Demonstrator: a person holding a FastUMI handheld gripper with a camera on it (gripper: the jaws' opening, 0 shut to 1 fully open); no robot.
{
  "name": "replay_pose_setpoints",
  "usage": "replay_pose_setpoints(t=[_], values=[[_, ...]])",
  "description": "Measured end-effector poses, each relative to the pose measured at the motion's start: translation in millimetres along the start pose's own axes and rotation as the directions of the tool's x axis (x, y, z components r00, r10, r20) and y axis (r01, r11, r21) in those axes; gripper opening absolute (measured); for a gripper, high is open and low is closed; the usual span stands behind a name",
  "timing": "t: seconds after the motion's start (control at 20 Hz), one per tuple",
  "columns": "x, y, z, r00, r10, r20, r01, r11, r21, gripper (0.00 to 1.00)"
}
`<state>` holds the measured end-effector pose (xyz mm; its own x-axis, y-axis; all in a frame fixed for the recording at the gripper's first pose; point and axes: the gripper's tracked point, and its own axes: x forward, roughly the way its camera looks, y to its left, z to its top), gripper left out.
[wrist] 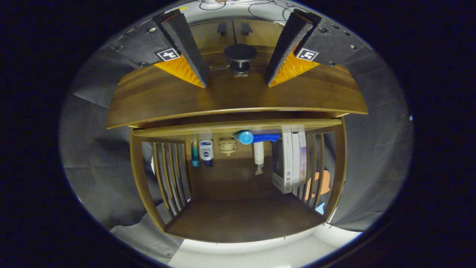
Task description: Pull open the drawer, take out the items inside it, and place them on the countertop above the cabinet.
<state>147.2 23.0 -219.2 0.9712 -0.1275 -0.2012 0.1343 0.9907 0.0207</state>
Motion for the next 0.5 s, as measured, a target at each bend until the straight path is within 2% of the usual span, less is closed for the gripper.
replay_pose_setpoints(t=[0.5], values=[[42.5, 0.9, 6.9, 1.000, -0.012, -0.026, 0.011, 1.000, -0.005, 0.99]])
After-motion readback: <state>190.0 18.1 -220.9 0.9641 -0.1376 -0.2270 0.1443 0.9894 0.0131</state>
